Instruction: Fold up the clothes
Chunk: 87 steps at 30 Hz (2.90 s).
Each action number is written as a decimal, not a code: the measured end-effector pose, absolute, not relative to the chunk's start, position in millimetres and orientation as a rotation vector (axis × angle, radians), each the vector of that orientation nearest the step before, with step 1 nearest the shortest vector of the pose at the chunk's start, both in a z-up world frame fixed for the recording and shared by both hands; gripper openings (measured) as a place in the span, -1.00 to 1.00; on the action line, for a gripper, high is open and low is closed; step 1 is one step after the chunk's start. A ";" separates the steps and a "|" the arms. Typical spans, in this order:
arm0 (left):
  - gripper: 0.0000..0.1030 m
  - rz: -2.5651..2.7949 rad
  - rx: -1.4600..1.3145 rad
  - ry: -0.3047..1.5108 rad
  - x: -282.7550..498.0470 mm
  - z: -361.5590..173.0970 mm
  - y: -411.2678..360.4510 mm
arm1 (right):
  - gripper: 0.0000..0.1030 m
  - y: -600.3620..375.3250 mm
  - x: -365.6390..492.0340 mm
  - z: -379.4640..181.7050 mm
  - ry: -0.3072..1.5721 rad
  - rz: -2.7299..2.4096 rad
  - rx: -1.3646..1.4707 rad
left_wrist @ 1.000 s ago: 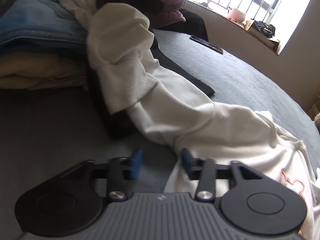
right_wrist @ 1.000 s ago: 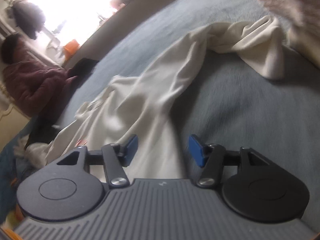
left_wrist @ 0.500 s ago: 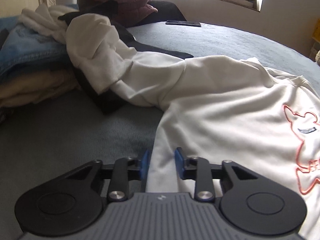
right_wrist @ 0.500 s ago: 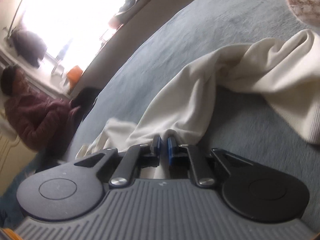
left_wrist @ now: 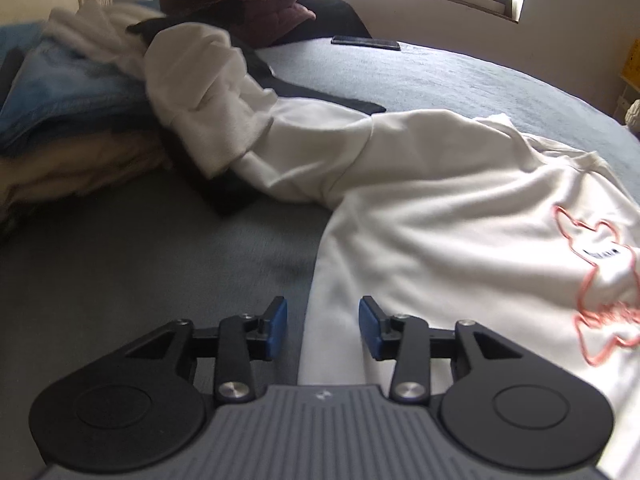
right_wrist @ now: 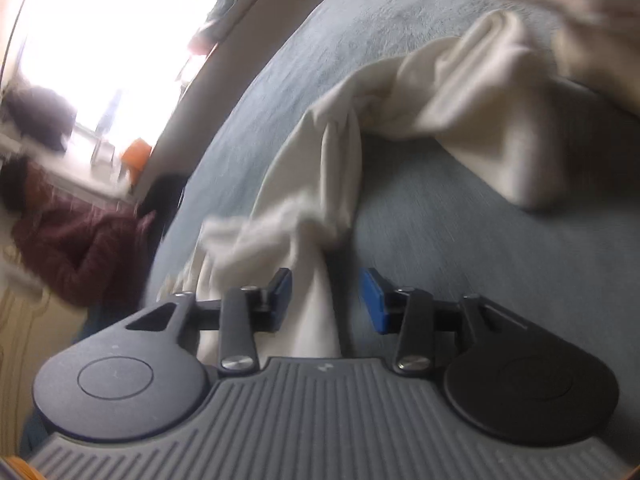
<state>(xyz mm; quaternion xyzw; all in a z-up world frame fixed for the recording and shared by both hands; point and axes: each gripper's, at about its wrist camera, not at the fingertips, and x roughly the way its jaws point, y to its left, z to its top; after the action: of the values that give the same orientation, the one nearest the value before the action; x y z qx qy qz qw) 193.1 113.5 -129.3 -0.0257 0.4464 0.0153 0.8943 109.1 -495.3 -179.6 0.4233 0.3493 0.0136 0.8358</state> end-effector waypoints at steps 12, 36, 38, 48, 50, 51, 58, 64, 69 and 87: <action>-0.12 -0.052 -0.101 1.016 101.9 -126.7 129.1 | -0.28 -426.1 -65.2 -189.2 0.966 0.181 0.940; -0.11 -0.183 -0.211 1.058 -14.1 -120.3 160.7 | -0.42 -398.7 -103.3 -125.9 0.850 0.110 0.493; -0.11 -0.204 -0.223 1.073 -20.9 -123.7 158.8 | -0.28 -373.0 -95.1 -119.9 0.868 0.216 0.382; -0.11 -0.259 -0.232 1.139 -31.0 -144.4 141.5 | -0.10 -340.1 -96.2 -125.6 0.938 0.321 0.302; -0.27 -0.266 -0.233 1.146 -29.7 -145.0 140.5 | -0.05 -322.0 -99.4 -126.1 0.949 0.385 0.215; -0.34 -0.270 -0.231 1.149 -29.0 -144.8 139.8 | -0.03 -310.9 -101.1 -126.5 0.950 0.427 0.164; -0.80 -0.287 -0.257 1.151 -27.3 -140.1 136.3 | 0.11 -217.4 -111.6 -133.6 0.817 0.780 -0.449; -0.86 -0.311 -0.480 1.154 -25.8 -135.7 155.5 | -0.23 -183.4 -110.0 -151.9 0.746 0.880 -0.731; -0.88 -0.351 -0.701 1.126 -12.4 -127.9 172.1 | -0.93 -196.9 -86.6 -135.0 0.774 0.866 -0.599; -0.37 -0.242 -0.792 0.896 92.5 -122.4 163.8 | -0.80 -274.1 65.2 -145.5 0.917 0.562 0.082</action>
<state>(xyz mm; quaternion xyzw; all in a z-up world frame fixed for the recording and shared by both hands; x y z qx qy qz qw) 92.5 163.8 -122.4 -0.3720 0.4206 -0.1138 0.8196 65.2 -274.1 -145.5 0.0388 0.4368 0.2676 0.8580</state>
